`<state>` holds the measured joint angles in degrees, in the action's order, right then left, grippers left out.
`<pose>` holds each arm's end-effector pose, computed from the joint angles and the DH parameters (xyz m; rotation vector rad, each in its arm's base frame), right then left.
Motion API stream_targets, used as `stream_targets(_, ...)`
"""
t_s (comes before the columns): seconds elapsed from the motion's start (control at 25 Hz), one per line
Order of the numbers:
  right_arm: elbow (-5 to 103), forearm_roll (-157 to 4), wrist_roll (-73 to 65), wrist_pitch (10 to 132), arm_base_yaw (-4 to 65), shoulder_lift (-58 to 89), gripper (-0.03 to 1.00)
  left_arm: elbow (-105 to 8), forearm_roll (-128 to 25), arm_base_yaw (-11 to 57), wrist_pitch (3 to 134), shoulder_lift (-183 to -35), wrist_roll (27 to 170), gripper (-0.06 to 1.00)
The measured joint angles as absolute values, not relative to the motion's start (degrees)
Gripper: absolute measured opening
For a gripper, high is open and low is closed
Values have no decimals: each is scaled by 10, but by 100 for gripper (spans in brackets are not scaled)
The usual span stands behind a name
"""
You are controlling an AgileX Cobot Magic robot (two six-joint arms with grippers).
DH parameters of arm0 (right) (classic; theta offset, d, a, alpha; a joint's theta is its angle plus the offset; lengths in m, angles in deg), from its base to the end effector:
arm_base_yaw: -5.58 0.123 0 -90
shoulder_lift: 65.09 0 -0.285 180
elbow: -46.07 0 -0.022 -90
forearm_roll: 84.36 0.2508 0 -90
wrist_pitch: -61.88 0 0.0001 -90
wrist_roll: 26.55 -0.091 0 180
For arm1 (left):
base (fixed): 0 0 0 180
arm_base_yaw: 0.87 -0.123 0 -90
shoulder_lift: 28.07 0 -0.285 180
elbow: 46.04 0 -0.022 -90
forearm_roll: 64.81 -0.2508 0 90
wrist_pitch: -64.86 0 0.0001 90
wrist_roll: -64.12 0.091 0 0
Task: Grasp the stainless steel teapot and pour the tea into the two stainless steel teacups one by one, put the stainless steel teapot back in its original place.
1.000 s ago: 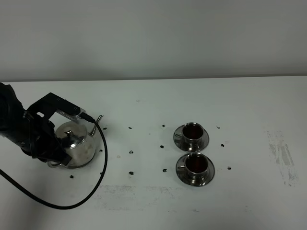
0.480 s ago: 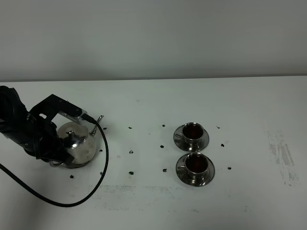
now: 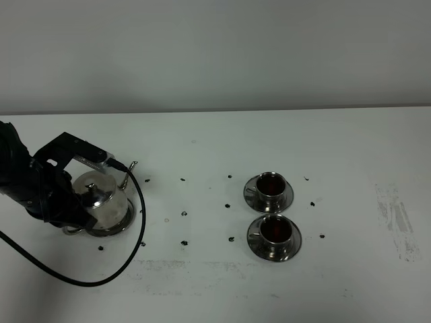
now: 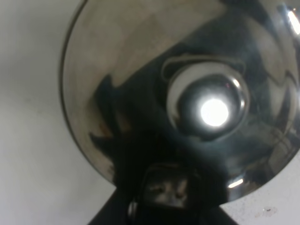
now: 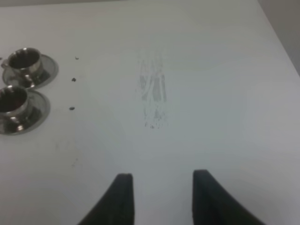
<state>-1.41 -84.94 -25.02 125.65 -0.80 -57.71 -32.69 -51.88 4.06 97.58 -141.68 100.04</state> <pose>-0.0104 0.0003 0.2783 0.0886 2.0700 -0.0969 0.3578 -0.0419 0.1666 0.7422 2.6578 -0.0759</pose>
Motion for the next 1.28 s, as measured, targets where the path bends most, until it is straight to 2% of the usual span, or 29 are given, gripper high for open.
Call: stream_targets(1.28, -14, -849, -251, 1256, -8, -577, 29, -327, -517, 41, 979, -1428, 1002, 21)
